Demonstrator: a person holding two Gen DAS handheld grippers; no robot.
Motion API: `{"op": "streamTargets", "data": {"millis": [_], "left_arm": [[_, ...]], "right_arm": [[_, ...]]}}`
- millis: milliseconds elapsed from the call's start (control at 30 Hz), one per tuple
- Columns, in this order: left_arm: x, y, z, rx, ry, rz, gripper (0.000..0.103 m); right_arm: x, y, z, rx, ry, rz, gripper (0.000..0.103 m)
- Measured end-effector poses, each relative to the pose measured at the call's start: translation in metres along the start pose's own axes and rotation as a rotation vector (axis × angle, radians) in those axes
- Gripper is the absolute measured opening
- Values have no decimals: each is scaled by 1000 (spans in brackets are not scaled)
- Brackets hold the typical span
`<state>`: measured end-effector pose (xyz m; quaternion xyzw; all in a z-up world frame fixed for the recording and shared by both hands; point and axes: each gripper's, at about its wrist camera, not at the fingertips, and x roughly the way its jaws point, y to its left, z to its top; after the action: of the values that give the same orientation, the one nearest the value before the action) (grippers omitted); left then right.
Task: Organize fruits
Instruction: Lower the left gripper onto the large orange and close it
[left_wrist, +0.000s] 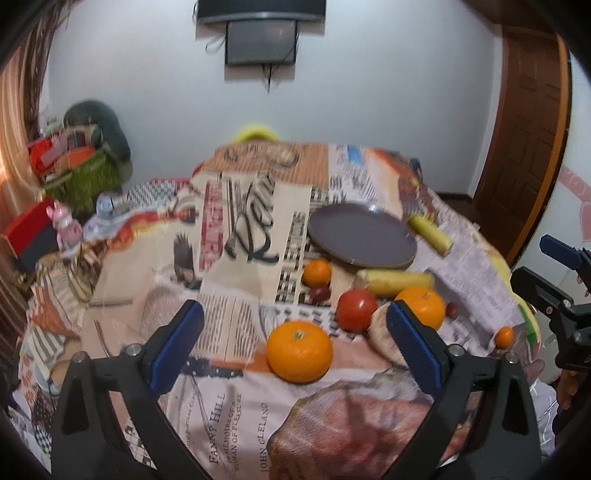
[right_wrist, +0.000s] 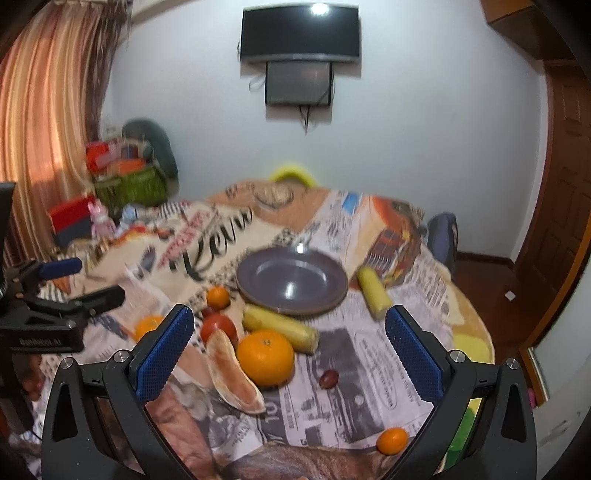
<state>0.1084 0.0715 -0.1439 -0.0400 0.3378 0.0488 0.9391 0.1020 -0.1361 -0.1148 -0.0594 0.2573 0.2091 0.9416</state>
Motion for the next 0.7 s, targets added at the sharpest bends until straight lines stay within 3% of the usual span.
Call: {"op": "streamTargets", "data": {"millis": [167, 500, 700], "left_arm": [[26, 8, -11, -5, 78, 4, 89], [68, 12, -21, -24, 189, -16, 83], [86, 13, -26, -45, 235, -67, 80]], "right_arm": [[26, -2, -11, -3, 83, 14, 100], [75, -10, -25, 34, 228, 72, 82], [96, -11, -28, 63, 281, 119, 78]]}}
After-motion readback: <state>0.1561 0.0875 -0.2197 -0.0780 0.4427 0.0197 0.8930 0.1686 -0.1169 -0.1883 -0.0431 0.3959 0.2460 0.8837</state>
